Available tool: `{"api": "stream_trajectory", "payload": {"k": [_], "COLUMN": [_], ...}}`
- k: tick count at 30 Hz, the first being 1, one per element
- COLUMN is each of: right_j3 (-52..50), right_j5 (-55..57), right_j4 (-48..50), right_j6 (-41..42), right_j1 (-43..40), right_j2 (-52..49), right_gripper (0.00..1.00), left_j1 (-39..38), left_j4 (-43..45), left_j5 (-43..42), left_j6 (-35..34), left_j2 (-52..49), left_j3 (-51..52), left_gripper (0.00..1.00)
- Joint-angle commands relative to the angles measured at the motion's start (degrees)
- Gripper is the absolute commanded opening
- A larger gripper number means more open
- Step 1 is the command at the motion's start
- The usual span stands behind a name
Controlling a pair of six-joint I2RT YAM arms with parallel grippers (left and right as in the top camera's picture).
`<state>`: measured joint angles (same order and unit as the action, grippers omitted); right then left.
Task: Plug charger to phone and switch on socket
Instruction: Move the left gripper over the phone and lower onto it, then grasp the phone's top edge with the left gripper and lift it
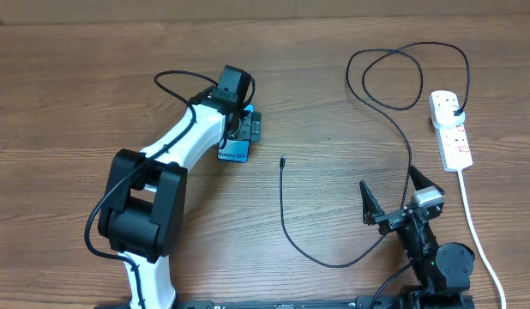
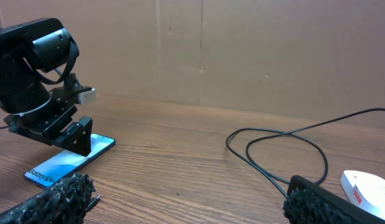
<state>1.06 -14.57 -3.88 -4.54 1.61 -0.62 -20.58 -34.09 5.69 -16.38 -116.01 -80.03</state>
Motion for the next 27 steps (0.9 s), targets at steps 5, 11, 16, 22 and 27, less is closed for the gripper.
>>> {"api": "stream_trajectory", "payload": {"k": [5,11,16,22,27], "right_j3": [-0.61,-0.61,-0.61,-0.61,-0.61], "right_j5": [0.52,0.50,0.52,0.52,0.52], "right_j4": [0.33,0.33,0.35,0.33,0.33], "right_j6": [-0.24,-0.24,-0.24,-0.24,-0.24], "right_j1": [0.42,0.42,0.42,0.42,0.42], "right_j2": [0.46,0.46,0.46,0.46,0.46], "right_gripper": [1.00,1.00,1.00,1.00,1.00], "left_j1": [-0.24,-0.50,-0.63,-1.44,-1.46], "left_j4": [0.52,0.04,-0.42,-1.55,-2.14], "left_j5": [-1.27,-1.68,-1.68,0.83,0.90], "left_j6": [1.05,2.25,2.25,2.56,3.08], "left_j2": [-1.01,-3.52,-6.14,-7.43,-7.45], "left_j3": [-1.51,-1.53,-1.53,-1.53,-1.53], "left_gripper": [1.00,1.00,1.00,0.91,0.72]}}
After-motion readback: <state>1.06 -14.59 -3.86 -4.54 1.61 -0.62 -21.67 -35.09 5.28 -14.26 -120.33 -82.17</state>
